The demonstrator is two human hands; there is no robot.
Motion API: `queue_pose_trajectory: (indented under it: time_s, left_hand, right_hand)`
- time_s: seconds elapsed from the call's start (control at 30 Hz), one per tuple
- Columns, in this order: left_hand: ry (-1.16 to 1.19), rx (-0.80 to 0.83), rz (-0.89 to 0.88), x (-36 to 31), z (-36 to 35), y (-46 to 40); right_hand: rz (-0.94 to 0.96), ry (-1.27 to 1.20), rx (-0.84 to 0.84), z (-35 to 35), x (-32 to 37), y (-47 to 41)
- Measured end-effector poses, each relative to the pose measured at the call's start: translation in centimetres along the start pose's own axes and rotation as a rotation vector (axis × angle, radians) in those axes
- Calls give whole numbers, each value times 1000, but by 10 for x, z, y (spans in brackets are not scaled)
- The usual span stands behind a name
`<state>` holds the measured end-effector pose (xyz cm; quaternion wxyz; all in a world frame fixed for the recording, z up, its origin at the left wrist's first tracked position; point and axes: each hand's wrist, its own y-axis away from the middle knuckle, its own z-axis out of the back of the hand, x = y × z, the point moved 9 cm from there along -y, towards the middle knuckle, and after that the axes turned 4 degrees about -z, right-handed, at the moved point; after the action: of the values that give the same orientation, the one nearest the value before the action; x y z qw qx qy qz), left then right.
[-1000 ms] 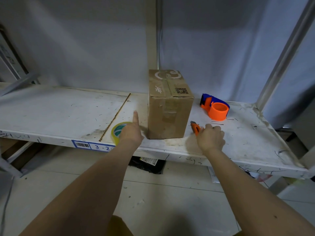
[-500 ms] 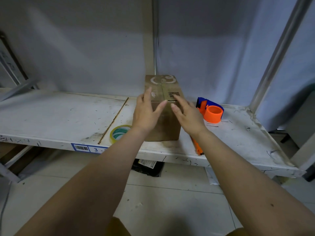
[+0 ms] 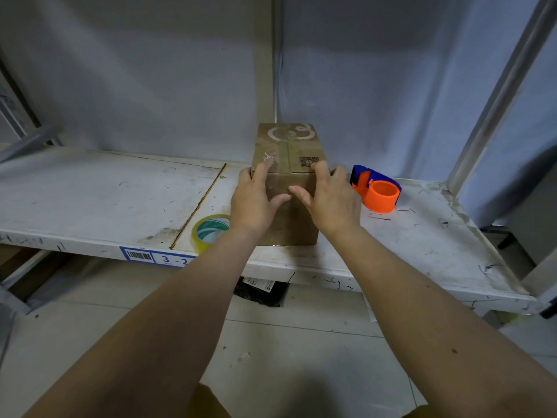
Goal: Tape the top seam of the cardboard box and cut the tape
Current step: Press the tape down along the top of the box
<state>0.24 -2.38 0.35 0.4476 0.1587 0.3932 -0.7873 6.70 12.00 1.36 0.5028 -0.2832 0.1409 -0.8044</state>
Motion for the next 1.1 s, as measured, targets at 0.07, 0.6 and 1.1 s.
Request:
queue_pose_trajectory:
  time_s: [0.07, 0.6, 1.1]
  left_hand:
    - [2, 4, -5, 0, 0, 0]
    - [-32, 50, -63, 2, 2, -2]
    - [-46, 61, 10, 0, -1, -4]
  right_hand:
    - [14, 14, 2, -2, -1, 1]
    - [85, -33, 81, -2, -2, 2]
    - [16, 65, 42, 4, 3, 0]
